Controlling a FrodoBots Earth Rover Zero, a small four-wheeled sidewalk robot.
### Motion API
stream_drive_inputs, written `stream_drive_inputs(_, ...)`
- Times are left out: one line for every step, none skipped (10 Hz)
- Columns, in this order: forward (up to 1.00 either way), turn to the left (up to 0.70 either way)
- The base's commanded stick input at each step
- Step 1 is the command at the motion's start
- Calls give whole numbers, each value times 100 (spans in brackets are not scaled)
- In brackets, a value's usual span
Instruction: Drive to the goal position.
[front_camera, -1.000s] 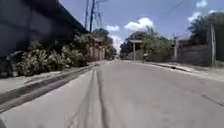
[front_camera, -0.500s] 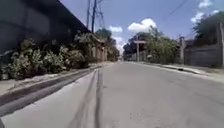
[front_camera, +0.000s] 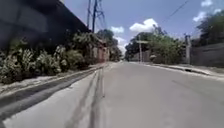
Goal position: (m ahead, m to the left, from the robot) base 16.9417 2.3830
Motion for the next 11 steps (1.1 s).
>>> stream_drive_inputs(100, 3)
stream_drive_inputs(100, 3)
stream_drive_inputs(100, 3)
stream_drive_inputs(100, -37)
stream_drive_inputs(100, -37)
stream_drive_inputs(100, -37)
stream_drive_inputs(100, -37)
stream_drive_inputs(100, -37)
stream_drive_inputs(100, -37)
stream_drive_inputs(100, -37)
stream_drive_inputs(100, -37)
